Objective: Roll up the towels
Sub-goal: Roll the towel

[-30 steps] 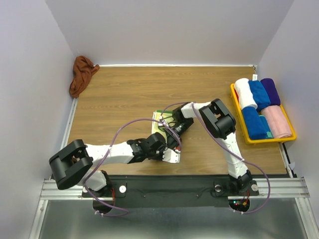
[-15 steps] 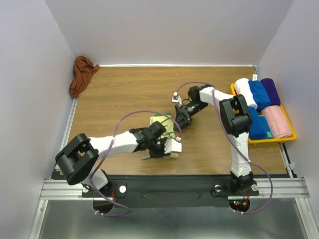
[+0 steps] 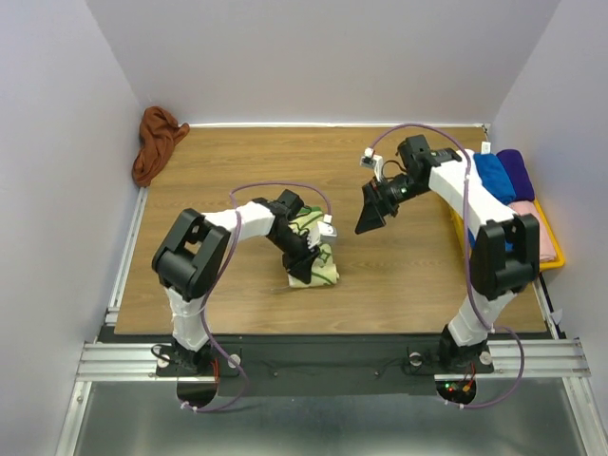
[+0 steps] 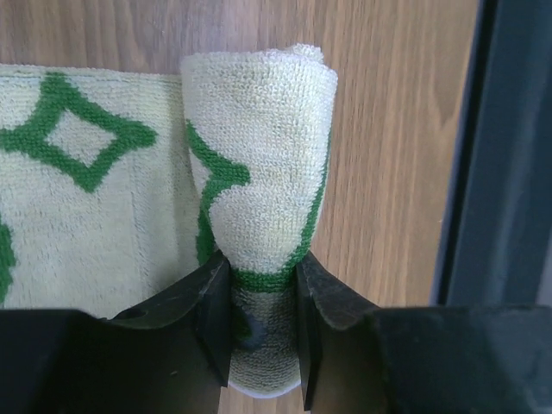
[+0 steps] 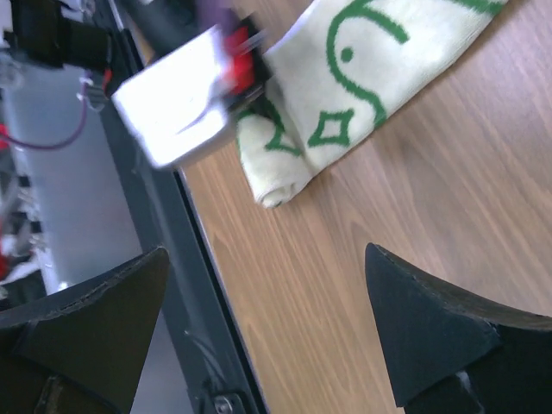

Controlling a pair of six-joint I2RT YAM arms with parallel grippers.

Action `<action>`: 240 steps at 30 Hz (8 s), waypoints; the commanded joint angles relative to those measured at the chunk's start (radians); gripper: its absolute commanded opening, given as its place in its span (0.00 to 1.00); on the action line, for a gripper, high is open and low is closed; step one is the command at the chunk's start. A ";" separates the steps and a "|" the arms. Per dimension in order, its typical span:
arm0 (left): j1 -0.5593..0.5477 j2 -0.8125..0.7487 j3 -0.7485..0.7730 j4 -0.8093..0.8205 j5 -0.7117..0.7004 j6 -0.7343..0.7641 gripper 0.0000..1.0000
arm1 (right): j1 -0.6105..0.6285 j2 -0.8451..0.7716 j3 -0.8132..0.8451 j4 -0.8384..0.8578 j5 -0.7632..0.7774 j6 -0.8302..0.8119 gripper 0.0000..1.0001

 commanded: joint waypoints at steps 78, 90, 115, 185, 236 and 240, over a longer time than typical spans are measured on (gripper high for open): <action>0.416 -0.708 -0.343 0.211 -0.128 0.238 0.80 | 0.434 0.418 -0.034 0.225 -0.092 0.084 0.04; -0.144 -0.900 -0.665 0.493 -0.513 0.289 0.89 | 0.383 0.590 0.064 0.136 -0.178 0.074 0.11; -0.288 -0.498 -0.529 0.405 -0.489 0.214 0.37 | 0.313 0.597 0.136 0.108 -0.116 0.093 0.49; 0.243 0.332 0.484 -0.565 -0.002 0.341 0.58 | 0.673 -0.105 -0.569 0.718 0.623 -0.137 0.01; -0.351 -0.404 -0.426 0.449 -0.529 0.148 0.23 | 0.303 0.434 -0.076 0.088 -0.134 -0.165 0.33; -0.349 -0.371 -0.358 0.328 -0.432 0.122 0.13 | 0.279 0.389 -0.039 0.085 -0.094 -0.140 0.69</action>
